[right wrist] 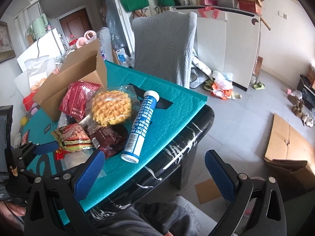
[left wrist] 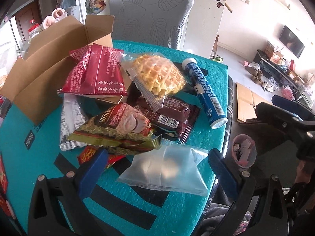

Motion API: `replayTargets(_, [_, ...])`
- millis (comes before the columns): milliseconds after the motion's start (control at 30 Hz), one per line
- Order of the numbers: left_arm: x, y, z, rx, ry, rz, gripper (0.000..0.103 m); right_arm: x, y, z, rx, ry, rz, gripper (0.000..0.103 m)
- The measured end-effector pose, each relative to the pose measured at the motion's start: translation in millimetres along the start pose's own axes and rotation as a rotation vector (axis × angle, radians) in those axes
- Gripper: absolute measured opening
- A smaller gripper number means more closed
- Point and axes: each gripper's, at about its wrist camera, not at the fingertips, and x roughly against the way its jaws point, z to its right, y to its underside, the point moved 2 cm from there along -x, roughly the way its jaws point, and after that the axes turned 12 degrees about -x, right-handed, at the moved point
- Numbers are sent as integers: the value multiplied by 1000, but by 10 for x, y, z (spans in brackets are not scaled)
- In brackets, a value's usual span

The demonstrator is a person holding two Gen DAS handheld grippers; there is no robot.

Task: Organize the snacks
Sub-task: 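Grasp the clear pastry bag with the left tool while the right tool grasps the blue tube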

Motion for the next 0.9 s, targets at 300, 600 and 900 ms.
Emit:
replayTargets(300, [-189,56,87,-78,-43,-50,103,-154,47,170,-34,-15,-48,103])
replayTargets(600, [-351,166,95,-59,46,-105,98,-243,27,115,-18,-39,-75,103])
replayTargets(900, [-201,216,-66,9,27,-49,72,-410,-123,-162,66,-81,-34,101])
